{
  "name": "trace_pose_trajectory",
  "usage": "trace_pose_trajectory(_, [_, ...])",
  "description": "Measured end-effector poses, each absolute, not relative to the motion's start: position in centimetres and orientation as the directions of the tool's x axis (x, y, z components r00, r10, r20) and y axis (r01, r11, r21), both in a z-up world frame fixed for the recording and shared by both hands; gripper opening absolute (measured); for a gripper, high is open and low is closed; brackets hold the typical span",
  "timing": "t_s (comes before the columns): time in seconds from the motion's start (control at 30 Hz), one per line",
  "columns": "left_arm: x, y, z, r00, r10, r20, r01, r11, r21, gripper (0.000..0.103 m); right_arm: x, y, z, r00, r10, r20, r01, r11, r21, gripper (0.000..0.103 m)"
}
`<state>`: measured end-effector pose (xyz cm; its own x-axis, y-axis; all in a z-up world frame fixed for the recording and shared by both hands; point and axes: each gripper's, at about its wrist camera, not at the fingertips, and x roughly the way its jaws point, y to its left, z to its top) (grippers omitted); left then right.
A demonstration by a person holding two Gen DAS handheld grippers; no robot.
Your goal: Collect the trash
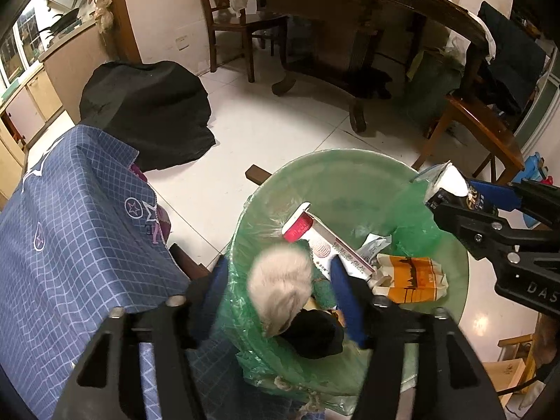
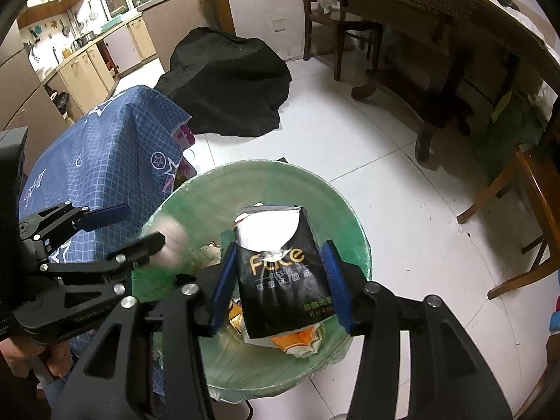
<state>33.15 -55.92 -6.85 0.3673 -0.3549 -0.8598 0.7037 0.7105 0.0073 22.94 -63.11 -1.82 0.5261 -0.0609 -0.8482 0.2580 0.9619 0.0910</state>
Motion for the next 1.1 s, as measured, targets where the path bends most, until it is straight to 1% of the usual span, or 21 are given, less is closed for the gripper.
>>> trace_pose_trajectory(0.03, [33.2,-55.9,-6.8,0.371,-0.356,-0.858,0.703,0.712,0.009,0.076,22.9,-63.2,-1.8,0.53,-0.064,-0.846,0.262,0.961,0.091,0.058])
trace_pose_trajectory(0.1, [33.3,-55.7,-6.8,0.382,-0.351,-0.855,0.698,0.716,0.017,0.079,22.8,-63.4,-1.6,0.54,-0.067,-0.839,0.268,0.959,0.096,0.063])
trace_pose_trajectory(0.17, [33.4,-55.7,-6.9,0.381,-0.349,-0.856,0.695,0.719,0.017,0.083,22.7,-63.5,-1.4,0.547,-0.066,-0.835,0.269,0.958,0.1,0.066])
trace_pose_trajectory(0.27, [33.6,-55.6,-7.0,0.38,-0.341,-0.86,0.69,0.724,0.018,0.086,22.4,-63.6,-1.2,0.558,-0.067,-0.827,0.274,0.956,0.107,0.072])
trace_pose_trajectory(0.33, [33.5,-55.4,-7.0,0.379,-0.341,-0.86,0.688,0.725,0.016,0.087,22.2,-63.6,-1.0,0.573,-0.065,-0.817,0.276,0.954,0.117,0.079])
trace_pose_trajectory(0.43, [33.2,-54.7,-6.7,0.378,-0.355,-0.855,0.685,0.729,0.001,0.087,21.1,-63.1,-0.2,0.605,-0.078,-0.793,0.282,0.952,0.121,0.086])
trace_pose_trajectory(0.5, [32.7,-53.6,-6.0,0.389,-0.377,-0.84,0.679,0.734,-0.015,0.087,19.5,-62.1,1.0,0.641,-0.104,-0.76,0.285,0.952,0.11,0.091])
trace_pose_trajectory(0.53, [32.4,-52.7,-5.5,0.405,-0.392,-0.826,0.673,0.74,-0.021,0.088,18.1,-61.2,2.0,0.673,-0.131,-0.728,0.287,0.953,0.094,0.095])
trace_pose_trajectory(0.57, [31.7,-51.4,-4.7,0.431,-0.413,-0.802,0.664,0.748,-0.028,0.09,17.0,-60.6,2.7,0.696,-0.139,-0.705,0.285,0.954,0.093,0.097])
trace_pose_trajectory(0.63, [30.3,-49.3,-3.1,0.481,-0.449,-0.753,0.657,0.753,-0.029,0.095,14.0,-58.4,4.2,0.754,-0.163,-0.636,0.283,0.955,0.092,0.097])
trace_pose_trajectory(0.67, [29.0,-47.7,-1.9,0.527,-0.464,-0.712,0.646,0.763,-0.019,0.098,12.9,-57.5,4.7,0.771,-0.175,-0.613,0.283,0.955,0.084,0.097])
trace_pose_trajectory(0.73, [27.0,-45.3,-0.4,0.57,-0.492,-0.659,0.642,0.767,-0.018,0.098,10.2,-55.3,5.6,0.805,-0.202,-0.557,0.291,0.954,0.074,0.097])
trace_pose_trajectory(0.87, [22.0,-39.7,2.6,0.662,-0.535,-0.525,0.616,0.787,-0.025,0.098,4.4,-50.3,6.2,0.852,-0.278,-0.443,0.328,0.944,0.039,0.097])
trace_pose_trajectory(0.9, [20.3,-38.2,3.3,0.688,-0.542,-0.483,0.609,0.793,-0.022,0.098,3.5,-49.5,6.2,0.857,-0.286,-0.43,0.334,0.942,0.038,0.097])
trace_pose_trajectory(1.0, [16.3,-34.9,4.4,0.723,-0.541,-0.43,0.6,0.8,0.001,0.098,-0.2,-47.2,5.9,0.86,-0.347,-0.374,0.388,0.921,0.037,0.097])
trace_pose_trajectory(1.07, [13.0,-32.7,4.5,0.762,-0.536,-0.364,0.581,0.814,0.018,0.098,-2.5,-45.4,5.7,0.862,-0.374,-0.342,0.409,0.912,0.035,0.098])
trace_pose_trajectory(1.1, [11.6,-31.9,4.6,0.765,-0.543,-0.346,0.585,0.811,0.02,0.098,-3.5,-44.9,5.6,0.861,-0.386,-0.331,0.419,0.907,0.034,0.097])
